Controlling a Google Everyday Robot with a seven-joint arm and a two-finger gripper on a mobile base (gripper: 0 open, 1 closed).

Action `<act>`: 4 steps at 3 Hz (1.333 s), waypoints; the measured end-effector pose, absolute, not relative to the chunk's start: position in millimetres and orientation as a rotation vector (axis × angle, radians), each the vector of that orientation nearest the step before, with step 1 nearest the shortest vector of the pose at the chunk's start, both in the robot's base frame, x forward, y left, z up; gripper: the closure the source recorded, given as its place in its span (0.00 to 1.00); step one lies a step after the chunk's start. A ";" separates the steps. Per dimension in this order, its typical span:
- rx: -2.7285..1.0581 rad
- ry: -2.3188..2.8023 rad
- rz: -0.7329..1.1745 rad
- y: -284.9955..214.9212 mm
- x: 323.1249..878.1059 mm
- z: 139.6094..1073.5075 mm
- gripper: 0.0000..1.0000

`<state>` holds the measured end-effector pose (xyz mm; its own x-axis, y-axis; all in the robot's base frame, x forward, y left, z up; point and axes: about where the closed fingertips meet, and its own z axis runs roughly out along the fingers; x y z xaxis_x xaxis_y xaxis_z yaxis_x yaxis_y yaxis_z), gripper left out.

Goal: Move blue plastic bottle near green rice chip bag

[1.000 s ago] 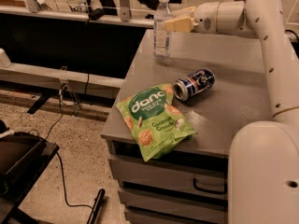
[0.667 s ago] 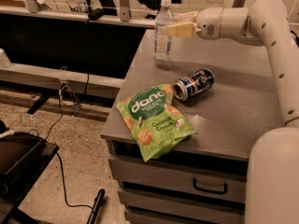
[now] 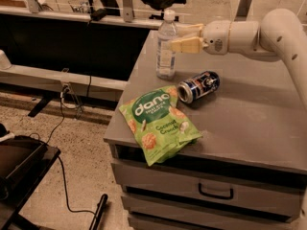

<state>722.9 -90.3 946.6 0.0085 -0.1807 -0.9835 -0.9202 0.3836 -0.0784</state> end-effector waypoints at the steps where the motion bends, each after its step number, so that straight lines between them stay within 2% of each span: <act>1: -1.082 1.443 0.769 -86.8 700.2 943.9 1.00; 3: -1.136 1.376 0.788 -77.9 676.2 947.6 1.00; 4: -1.160 1.351 0.806 -72.9 669.9 949.1 0.88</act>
Offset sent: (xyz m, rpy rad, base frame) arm -0.0555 0.0028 0.0042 -0.0329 -0.1082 0.0506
